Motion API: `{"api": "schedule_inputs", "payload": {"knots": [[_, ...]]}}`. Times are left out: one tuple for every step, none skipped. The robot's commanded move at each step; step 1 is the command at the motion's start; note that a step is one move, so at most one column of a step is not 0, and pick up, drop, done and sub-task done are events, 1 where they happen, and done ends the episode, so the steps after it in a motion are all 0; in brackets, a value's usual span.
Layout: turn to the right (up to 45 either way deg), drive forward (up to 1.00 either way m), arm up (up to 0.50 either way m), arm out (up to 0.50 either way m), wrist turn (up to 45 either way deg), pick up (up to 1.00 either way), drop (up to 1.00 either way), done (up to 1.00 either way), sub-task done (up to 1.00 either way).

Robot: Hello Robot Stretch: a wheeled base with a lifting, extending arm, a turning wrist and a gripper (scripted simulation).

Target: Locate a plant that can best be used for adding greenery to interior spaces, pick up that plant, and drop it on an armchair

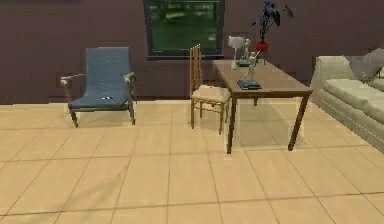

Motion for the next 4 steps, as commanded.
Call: {"api": "schedule_inputs", "payload": {"knots": [[6.0, 0.0, 0.0, 0.0, 0.0, 0.0, 0.0, 0.0, 0.0], [0.0, 0.35, 0.0, 0.0, 0.0, 0.0, 0.0, 0.0, 0.0], [-45.0, 0.0, 0.0, 0.0, 0.0, 0.0, 0.0, 0.0, 0.0], [-3.0, 0.0, 0.0, 0.0, 0.0, 0.0, 0.0, 0.0, 0.0]]}}
